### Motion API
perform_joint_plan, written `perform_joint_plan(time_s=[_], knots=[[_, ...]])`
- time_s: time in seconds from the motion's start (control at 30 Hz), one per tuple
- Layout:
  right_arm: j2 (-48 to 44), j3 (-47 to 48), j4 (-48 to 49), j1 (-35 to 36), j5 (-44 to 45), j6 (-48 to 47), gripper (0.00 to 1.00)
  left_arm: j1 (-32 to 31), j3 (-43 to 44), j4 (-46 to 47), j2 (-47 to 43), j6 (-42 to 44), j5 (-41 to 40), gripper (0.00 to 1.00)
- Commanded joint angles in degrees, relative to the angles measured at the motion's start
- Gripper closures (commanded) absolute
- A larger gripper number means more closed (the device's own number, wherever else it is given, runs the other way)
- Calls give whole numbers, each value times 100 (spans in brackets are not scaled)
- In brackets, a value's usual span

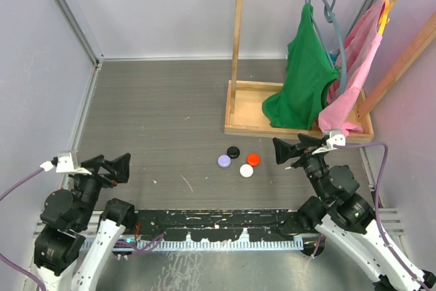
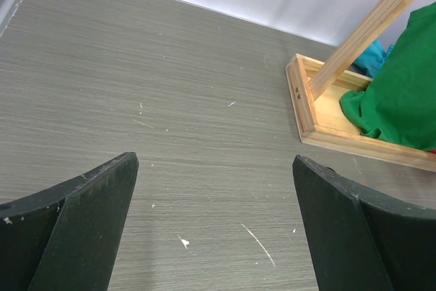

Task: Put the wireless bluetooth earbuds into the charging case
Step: Reset both arms

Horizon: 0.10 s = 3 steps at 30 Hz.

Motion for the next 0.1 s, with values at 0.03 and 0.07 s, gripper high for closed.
perform_joint_plan(time_s=[0.03,0.07], knots=[[153,78,167,29,63,-66,0,30,-30,112,-14,29,68,2],[177,96,161,29,52,-67,1,30,-24,108,-15,28,77,2]])
